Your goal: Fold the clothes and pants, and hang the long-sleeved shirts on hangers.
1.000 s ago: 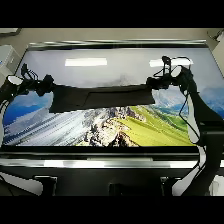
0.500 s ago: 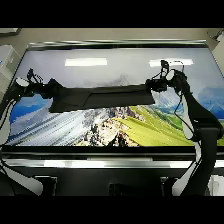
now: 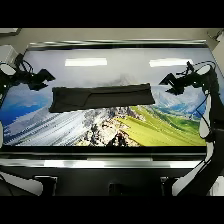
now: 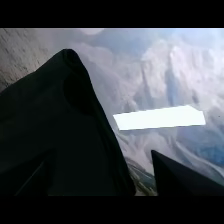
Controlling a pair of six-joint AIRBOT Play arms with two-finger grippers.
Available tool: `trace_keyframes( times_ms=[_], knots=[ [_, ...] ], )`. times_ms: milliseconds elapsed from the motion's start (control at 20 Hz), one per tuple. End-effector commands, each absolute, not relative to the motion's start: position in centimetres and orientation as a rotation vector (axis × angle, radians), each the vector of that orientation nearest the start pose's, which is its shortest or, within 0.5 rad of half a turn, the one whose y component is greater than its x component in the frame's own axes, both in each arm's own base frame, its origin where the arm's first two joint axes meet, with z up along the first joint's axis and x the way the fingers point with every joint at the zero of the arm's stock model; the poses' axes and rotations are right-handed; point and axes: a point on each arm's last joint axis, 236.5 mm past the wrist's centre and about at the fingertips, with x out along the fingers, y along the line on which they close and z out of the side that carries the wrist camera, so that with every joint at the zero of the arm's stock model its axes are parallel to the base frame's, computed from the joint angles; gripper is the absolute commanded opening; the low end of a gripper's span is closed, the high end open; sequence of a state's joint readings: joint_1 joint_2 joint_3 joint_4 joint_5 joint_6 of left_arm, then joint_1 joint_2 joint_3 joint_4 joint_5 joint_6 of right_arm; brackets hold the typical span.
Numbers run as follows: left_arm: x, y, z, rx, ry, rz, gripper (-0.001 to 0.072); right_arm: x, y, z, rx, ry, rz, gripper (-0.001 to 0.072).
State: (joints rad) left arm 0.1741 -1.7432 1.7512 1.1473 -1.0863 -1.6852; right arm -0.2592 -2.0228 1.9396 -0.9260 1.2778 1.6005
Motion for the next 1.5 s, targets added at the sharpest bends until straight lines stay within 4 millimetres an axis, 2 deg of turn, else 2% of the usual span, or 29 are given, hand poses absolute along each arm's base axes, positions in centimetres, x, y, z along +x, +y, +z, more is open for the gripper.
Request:
trace_keyframes(
  times_ms=[0,150,300,600,750,950,1000,1100,1200,1250,1300,1350,1400,1450],
  knots=[
    [51.3,2.2,8.0,-0.379,1.083,0.073,0.0679,55.5,1.5,-3.3,0.853,1.257,0.276,0.0698],
    [48.7,1.9,10.8,-0.224,1.094,0.126,0.0680,56.2,2.1,-5.5,0.862,1.266,0.262,0.0699],
    [47.8,0.4,12.8,-0.174,1.067,0.104,0.0681,56.4,2.6,-6.9,0.853,1.272,0.267,0.0699],
    [47.7,-2.1,13.1,-0.150,1.065,0.060,0.0681,56.0,3.6,-9.2,0.825,1.311,0.289,0.0698],
    [47.6,-2.5,13.1,-0.151,1.065,0.055,0.0681,55.7,5.1,-10.2,0.825,1.345,0.290,0.0689],
    [47.6,-2.6,13.1,-0.152,1.066,0.054,0.0680,55.2,6.6,-11.5,0.740,1.388,0.258,0.0655],
    [47.6,-2.7,13.1,-0.154,1.066,0.051,0.0681,54.9,6.6,-11.9,0.718,1.402,0.241,0.0626],
    [47.6,-2.9,13.1,-0.157,1.067,0.046,0.0680,54.9,7.0,-12.2,0.696,1.405,0.229,0.0516],
    [47.6,-3.4,13.1,-0.157,1.068,0.033,0.0678,55.3,7.1,-12.1,0.710,1.391,0.228,0.0137],
    [47.6,-3.5,13.1,-0.155,1.068,0.031,0.0675,55.5,7.1,-11.9,0.714,1.383,0.229,0.0037],
    [47.6,-3.8,13.0,-0.155,1.068,0.028,0.0631,55.5,7.2,-11.7,0.715,1.379,0.231,0.0037],
    [47.8,-4.2,12.8,-0.179,1.071,0.038,0.0437,55.6,7.2,-11.3,0.713,1.375,0.233,0.0036],
    [48.0,-4.5,12.5,-0.206,1.073,0.050,0.0210,55.5,7.2,-10.8,0.709,1.371,0.238,0.0036],
    [48.3,-5.4,12.0,-0.235,1.073,0.049,0.0026,55.5,7.1,-9.9,0.706,1.364,0.243,0.0035]
  ],
)
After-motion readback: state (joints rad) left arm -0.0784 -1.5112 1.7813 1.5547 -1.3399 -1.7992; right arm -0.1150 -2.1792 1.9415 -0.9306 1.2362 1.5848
